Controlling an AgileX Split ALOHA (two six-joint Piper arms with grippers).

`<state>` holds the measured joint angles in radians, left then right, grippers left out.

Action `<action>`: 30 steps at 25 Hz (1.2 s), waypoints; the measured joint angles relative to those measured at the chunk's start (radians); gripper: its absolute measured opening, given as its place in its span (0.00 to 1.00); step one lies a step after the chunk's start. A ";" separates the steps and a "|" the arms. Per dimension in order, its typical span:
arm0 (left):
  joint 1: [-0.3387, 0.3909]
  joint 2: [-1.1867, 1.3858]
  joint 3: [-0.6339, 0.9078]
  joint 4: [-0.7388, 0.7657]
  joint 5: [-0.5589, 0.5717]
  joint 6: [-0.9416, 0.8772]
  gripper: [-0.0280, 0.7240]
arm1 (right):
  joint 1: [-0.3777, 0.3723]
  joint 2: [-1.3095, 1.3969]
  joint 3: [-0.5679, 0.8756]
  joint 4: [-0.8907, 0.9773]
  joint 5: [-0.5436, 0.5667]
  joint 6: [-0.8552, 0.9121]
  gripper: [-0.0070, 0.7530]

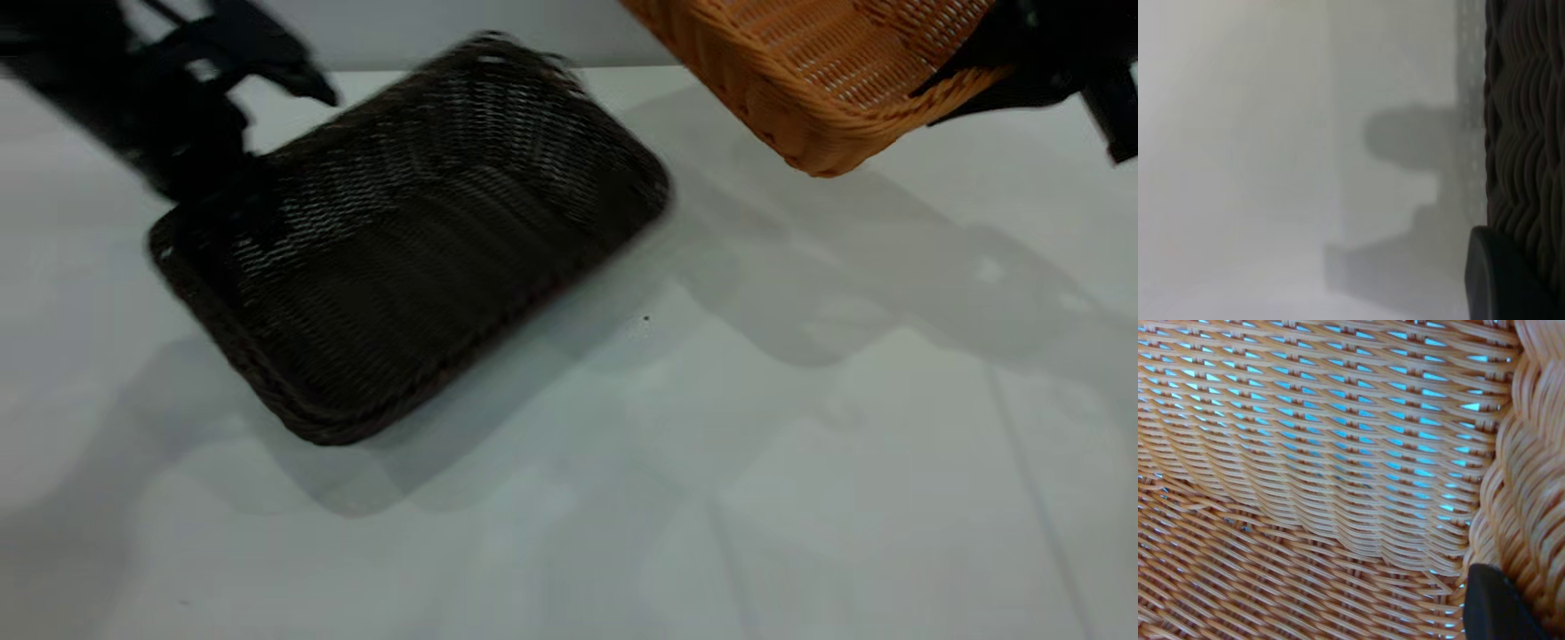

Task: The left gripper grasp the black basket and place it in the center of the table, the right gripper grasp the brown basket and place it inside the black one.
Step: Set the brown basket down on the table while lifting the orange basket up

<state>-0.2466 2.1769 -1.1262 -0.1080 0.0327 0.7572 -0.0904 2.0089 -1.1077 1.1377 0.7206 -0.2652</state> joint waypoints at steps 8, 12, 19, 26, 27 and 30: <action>-0.172 0.134 -0.288 -0.017 0.265 0.232 0.15 | -0.001 0.000 -0.202 -0.161 0.142 0.090 0.09; -0.226 0.185 -0.325 -0.055 0.293 0.364 0.15 | -0.002 0.000 -0.244 -0.162 0.181 0.098 0.09; -0.254 0.198 -0.330 -0.073 0.227 0.489 0.15 | -0.002 0.001 -0.249 -0.170 0.193 0.099 0.09; -0.256 0.201 -0.330 -0.065 0.191 0.502 0.16 | -0.004 0.001 -0.249 -0.170 0.203 0.099 0.09; -0.256 0.201 -0.330 -0.064 0.188 0.494 0.17 | -0.004 0.001 -0.249 -0.170 0.206 0.099 0.09; -0.258 0.201 -0.329 -0.047 0.179 0.444 0.24 | -0.004 0.001 -0.250 -0.171 0.209 0.099 0.09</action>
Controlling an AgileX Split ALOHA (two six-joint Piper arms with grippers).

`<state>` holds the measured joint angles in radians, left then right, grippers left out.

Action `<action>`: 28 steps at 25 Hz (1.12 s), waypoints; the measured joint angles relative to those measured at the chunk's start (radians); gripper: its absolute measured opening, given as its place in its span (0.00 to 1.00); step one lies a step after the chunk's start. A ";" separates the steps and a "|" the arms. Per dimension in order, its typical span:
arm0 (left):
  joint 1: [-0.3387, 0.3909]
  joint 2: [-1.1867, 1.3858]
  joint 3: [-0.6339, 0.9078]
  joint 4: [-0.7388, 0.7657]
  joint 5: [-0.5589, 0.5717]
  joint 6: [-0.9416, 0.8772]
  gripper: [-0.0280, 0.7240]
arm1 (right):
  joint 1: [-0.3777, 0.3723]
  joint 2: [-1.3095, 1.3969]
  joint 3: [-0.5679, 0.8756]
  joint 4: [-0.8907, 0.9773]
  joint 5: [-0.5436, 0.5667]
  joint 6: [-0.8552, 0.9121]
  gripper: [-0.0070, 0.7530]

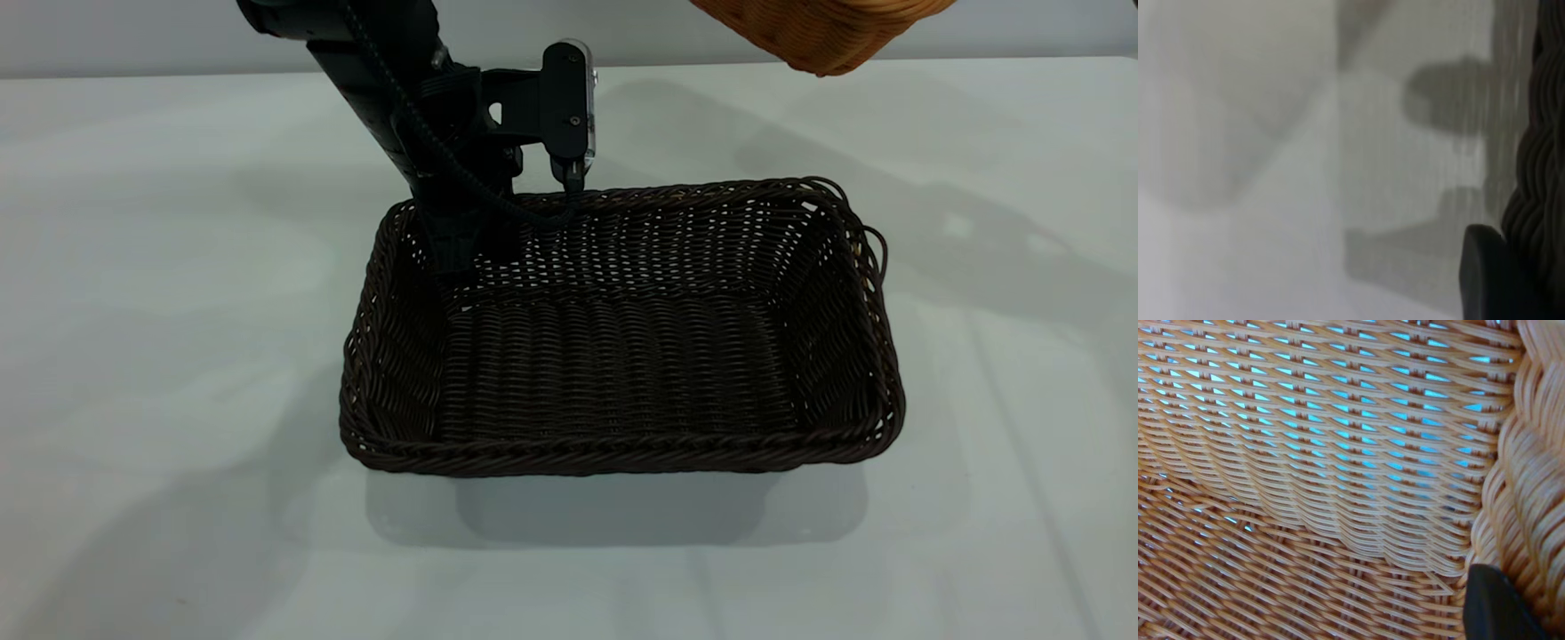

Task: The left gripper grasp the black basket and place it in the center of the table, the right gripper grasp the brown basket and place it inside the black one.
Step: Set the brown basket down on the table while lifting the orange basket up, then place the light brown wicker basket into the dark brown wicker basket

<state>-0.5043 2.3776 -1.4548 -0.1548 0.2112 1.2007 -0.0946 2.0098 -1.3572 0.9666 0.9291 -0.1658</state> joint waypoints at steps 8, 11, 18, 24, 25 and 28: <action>-0.002 -0.038 0.009 0.050 -0.036 -0.093 0.62 | -0.003 0.000 0.000 0.001 -0.001 0.000 0.10; -0.002 -0.097 0.009 0.055 0.029 -0.112 0.67 | -0.008 0.000 -0.006 0.001 -0.011 0.000 0.10; 0.045 -0.263 0.009 0.059 0.265 -0.167 0.69 | -0.095 0.000 -0.046 0.001 -0.003 0.000 0.10; 0.234 -0.395 0.014 0.064 0.440 -0.287 0.67 | -0.143 0.000 -0.048 -0.014 0.085 -0.031 0.10; 0.279 -0.427 0.017 0.066 0.452 -0.311 0.66 | -0.132 0.000 -0.048 -0.027 0.109 -0.042 0.10; 0.372 -0.528 0.017 0.066 0.463 -0.414 0.64 | -0.061 0.000 -0.050 -0.105 0.171 -0.060 0.10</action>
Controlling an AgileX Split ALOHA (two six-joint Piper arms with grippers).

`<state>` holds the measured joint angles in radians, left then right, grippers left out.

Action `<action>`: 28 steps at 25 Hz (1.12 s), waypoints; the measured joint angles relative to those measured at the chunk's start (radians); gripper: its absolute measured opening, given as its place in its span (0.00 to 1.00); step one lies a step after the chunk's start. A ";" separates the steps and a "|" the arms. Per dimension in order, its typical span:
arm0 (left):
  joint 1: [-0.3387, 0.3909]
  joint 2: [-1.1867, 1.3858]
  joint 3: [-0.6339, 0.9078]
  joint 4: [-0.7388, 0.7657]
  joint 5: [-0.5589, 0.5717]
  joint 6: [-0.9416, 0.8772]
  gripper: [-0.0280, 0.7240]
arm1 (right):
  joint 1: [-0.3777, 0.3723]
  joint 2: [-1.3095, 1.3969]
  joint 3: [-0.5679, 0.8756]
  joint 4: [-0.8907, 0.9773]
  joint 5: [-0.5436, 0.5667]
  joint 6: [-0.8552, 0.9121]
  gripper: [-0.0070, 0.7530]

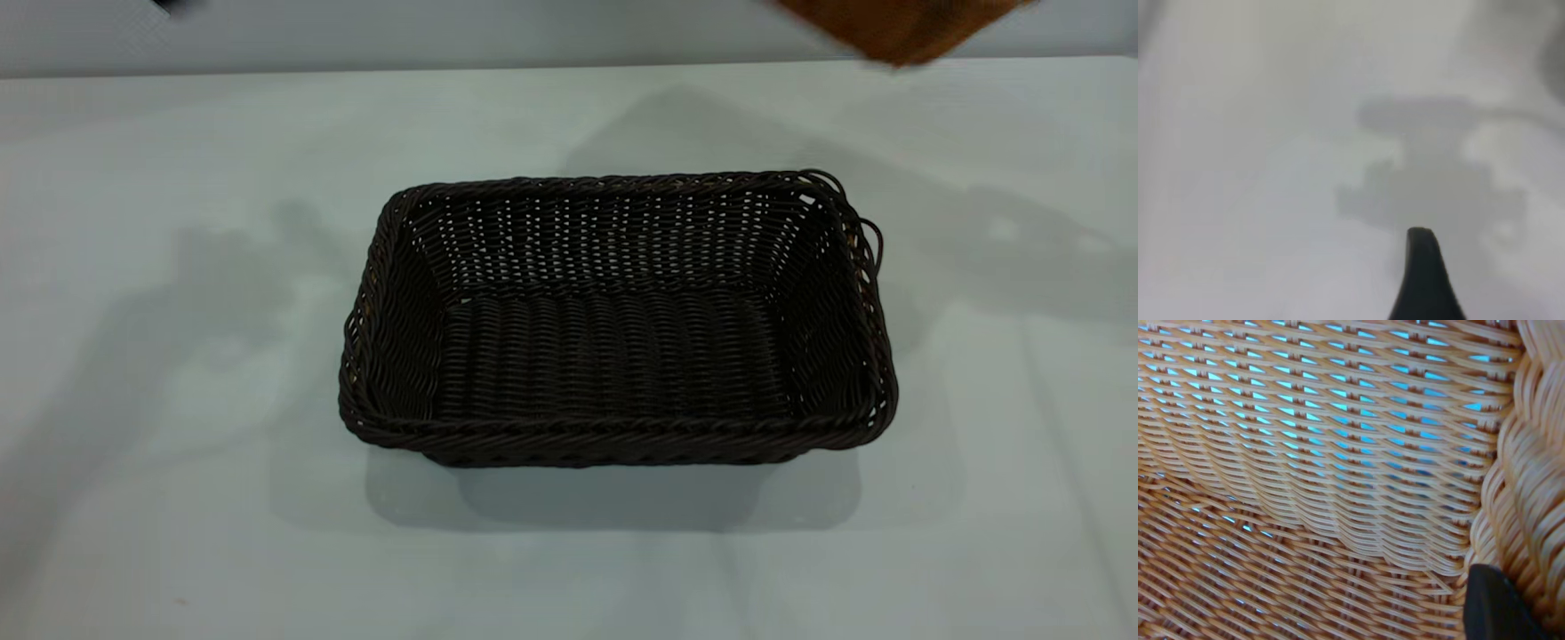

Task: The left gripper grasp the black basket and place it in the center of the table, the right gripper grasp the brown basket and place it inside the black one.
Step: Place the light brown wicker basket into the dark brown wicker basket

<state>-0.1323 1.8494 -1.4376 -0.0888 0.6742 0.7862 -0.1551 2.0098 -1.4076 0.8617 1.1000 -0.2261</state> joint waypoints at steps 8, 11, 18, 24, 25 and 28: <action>0.092 -0.223 0.000 0.002 -0.004 -0.171 0.60 | 0.260 0.000 0.000 -0.264 0.015 -0.012 0.10; 0.092 -0.260 0.000 0.000 -0.004 -0.174 0.60 | 0.313 0.020 -0.001 -0.281 -0.019 0.009 0.10; 0.092 -0.274 0.001 -0.001 0.014 -0.176 0.60 | 0.358 0.134 -0.001 -0.296 0.007 0.012 0.10; 0.092 -0.274 0.001 -0.003 0.019 -0.177 0.60 | 0.357 0.193 -0.001 -0.345 -0.001 0.015 0.10; 0.092 -0.274 0.001 -0.003 0.020 -0.177 0.60 | 0.357 0.201 -0.001 -0.345 -0.009 0.015 0.11; 0.092 -0.274 0.001 -0.004 0.022 -0.177 0.60 | 0.356 0.209 -0.001 -0.347 -0.022 0.015 0.13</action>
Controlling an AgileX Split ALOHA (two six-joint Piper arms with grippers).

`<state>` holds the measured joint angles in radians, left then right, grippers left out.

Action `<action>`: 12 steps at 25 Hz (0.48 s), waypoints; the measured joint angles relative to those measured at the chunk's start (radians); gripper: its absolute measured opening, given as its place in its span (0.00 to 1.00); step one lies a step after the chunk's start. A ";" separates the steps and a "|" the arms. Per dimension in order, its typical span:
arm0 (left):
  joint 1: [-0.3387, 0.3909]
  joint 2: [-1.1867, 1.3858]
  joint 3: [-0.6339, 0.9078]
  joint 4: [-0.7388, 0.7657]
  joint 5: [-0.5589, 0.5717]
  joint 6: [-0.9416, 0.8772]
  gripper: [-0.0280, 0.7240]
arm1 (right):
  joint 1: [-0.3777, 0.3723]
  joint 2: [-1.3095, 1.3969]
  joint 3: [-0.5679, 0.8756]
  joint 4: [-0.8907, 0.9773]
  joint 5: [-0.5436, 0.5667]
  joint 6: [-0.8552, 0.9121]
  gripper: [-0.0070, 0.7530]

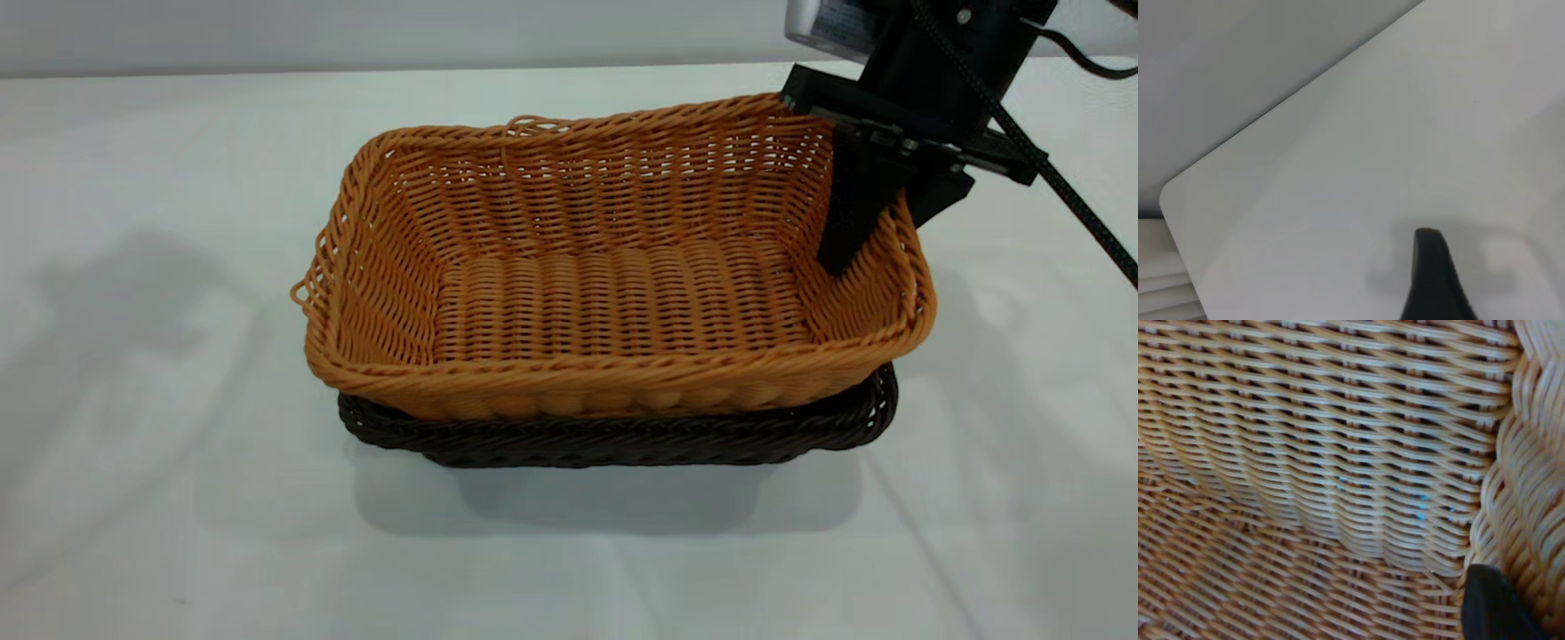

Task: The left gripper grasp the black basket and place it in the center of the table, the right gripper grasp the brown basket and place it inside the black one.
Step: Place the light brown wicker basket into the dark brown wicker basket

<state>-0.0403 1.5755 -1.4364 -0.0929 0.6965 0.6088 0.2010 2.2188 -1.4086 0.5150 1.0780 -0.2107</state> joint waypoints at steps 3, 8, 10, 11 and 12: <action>0.000 0.000 0.000 0.000 0.000 -0.001 0.60 | 0.000 0.000 -0.002 0.002 -0.002 0.000 0.22; 0.000 0.000 0.000 -0.001 0.000 -0.001 0.60 | 0.000 0.000 -0.004 0.010 0.006 -0.001 0.53; 0.000 0.000 0.000 -0.001 0.002 -0.001 0.60 | 0.000 0.000 -0.004 0.013 0.030 -0.005 0.66; 0.000 0.000 0.000 -0.002 0.003 -0.001 0.60 | 0.000 0.000 -0.004 0.013 0.049 -0.008 0.72; 0.000 0.000 0.000 -0.008 0.005 -0.001 0.60 | 0.000 -0.005 -0.004 0.012 0.067 -0.012 0.77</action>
<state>-0.0403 1.5755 -1.4364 -0.1008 0.7012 0.6080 0.2010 2.2143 -1.4125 0.5268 1.1454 -0.2232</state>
